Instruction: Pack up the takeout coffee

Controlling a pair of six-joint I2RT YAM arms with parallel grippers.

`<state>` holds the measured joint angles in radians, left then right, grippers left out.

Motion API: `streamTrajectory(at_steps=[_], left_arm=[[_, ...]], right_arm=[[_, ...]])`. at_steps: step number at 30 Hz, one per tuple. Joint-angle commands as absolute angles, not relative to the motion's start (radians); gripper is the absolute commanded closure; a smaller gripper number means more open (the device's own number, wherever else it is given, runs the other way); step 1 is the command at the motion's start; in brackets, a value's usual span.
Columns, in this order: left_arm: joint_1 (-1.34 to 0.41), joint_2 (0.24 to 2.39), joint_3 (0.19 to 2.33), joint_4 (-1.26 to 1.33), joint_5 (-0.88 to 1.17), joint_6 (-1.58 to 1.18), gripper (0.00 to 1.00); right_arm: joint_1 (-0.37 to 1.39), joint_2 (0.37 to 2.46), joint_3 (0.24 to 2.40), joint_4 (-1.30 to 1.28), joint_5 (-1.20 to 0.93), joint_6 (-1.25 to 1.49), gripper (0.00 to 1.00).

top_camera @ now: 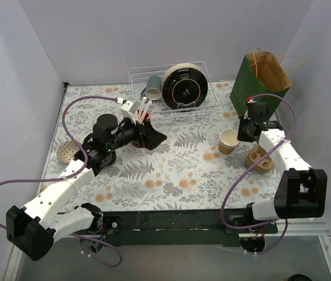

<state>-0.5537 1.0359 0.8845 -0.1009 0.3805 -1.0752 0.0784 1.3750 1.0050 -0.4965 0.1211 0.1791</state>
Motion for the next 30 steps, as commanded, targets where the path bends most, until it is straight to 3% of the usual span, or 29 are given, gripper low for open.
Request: streamTrajectory(at_steps=[1,6,13,25,28,30], left_arm=[[-0.552,1.023,0.884,-0.091,0.399,-1.046,0.02],[-0.555,1.043,0.887,-0.094,0.393,-1.042,0.04],[-0.693,1.202,1.012,-0.132,0.249,-1.083,0.2],[-0.807,1.506,1.063,0.115,0.224,-1.262,0.32],[-0.815,1.566,1.06,0.217,0.258,-1.342,0.42],[-0.816,1.615,1.058,0.262,0.27,-1.385,0.58]], right_arm=[[0.072,1.37,1.034,-0.476,0.118,0.173,0.81],[0.074,1.348,1.029,-0.463,0.112,0.175,0.99],[0.072,1.247,1.065,-0.497,-0.125,0.225,0.99],[0.072,1.115,0.979,-0.476,-0.23,0.281,0.99],[0.072,1.103,0.959,-0.466,-0.245,0.291,0.99],[0.074,1.101,0.951,-0.46,-0.248,0.293,0.99]])
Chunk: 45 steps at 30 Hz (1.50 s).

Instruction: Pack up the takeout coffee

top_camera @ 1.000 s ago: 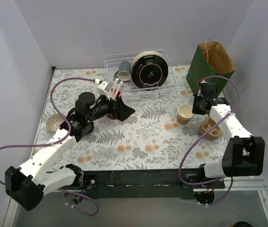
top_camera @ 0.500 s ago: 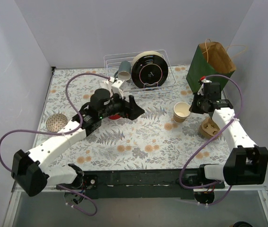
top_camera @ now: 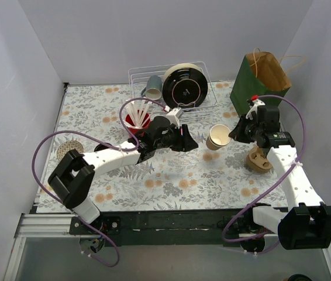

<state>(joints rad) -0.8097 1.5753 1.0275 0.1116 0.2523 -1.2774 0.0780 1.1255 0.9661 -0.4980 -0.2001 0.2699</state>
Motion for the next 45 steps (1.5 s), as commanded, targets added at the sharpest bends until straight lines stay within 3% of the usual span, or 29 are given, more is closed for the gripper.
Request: streamTrajectory(at_steps=[1,3,5,10,21,29,32,36,39,40,45], left_arm=[[-0.816,1.629,1.061,0.302,0.279,-1.397,0.64],[-0.818,1.661,1.065,0.33,0.294,-1.431,0.8],[-0.818,1.674,1.063,0.377,0.304,-1.453,0.81],[-0.819,1.689,1.063,0.434,0.311,-1.488,0.74],[-0.842,1.772,1.106,0.399,0.305,-1.476,0.72],[-0.841,1.724,1.081,0.342,0.253,-1.431,0.69],[-0.842,1.623,1.063,0.267,0.184,-1.396,0.6],[-0.842,1.473,1.029,0.143,0.1,-1.306,0.4],[-0.842,1.335,1.002,0.024,0.036,-1.261,0.19],[-0.842,1.3,0.991,0.005,0.019,-1.253,0.03],[-0.842,1.033,0.931,-0.228,-0.074,-1.194,0.02]], right_arm=[[0.072,1.1,0.95,-0.459,-0.259,0.293,0.99],[0.074,1.095,0.939,-0.456,-0.27,0.296,0.99],[0.072,1.086,0.928,-0.443,-0.276,0.299,0.99],[0.072,1.083,0.919,-0.439,-0.288,0.302,0.99],[0.072,1.081,0.92,-0.442,-0.275,0.298,0.99],[0.072,1.104,1.058,-0.517,-0.256,0.287,0.99],[0.072,1.101,1.054,-0.503,-0.336,0.27,0.99],[0.078,1.1,1.039,-0.456,-0.493,0.273,0.99],[0.139,1.118,1.028,-0.446,-0.514,0.282,0.99],[0.175,1.115,1.026,-0.446,-0.482,0.284,0.99],[0.422,1.088,0.982,-0.419,-0.325,0.356,0.99]])
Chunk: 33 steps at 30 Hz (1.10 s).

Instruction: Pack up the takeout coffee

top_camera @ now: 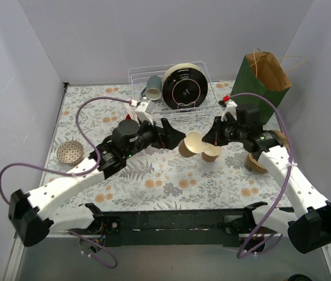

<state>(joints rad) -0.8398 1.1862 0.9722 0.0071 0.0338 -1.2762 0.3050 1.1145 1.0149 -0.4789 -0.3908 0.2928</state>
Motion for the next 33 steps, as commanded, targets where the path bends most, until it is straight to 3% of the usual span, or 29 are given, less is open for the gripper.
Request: streamTrajectory(at_steps=[1,9,18,25,28,33], left_arm=[[-0.842,0.988,0.924,-0.253,-0.095,-1.171,0.02],[-0.842,0.639,0.775,-0.368,-0.291,-1.02,0.02],[-0.842,0.565,0.735,-0.38,-0.336,-1.019,0.02],[-0.842,0.532,0.727,-0.39,-0.348,-1.026,0.02],[-0.842,0.525,0.726,-0.39,-0.35,-1.028,0.02],[-0.842,0.525,0.727,-0.39,-0.35,-1.028,0.02]], right_arm=[[0.473,1.069,0.938,-0.387,-0.315,0.367,0.99],[0.785,1.063,0.809,-0.325,-0.068,0.491,0.99],[0.992,1.16,0.863,-0.412,0.259,0.577,0.99],[1.045,1.236,0.873,-0.416,0.337,0.623,0.99],[1.051,1.233,0.877,-0.422,0.356,0.634,0.92],[1.052,1.223,0.926,-0.448,0.377,0.618,0.66]])
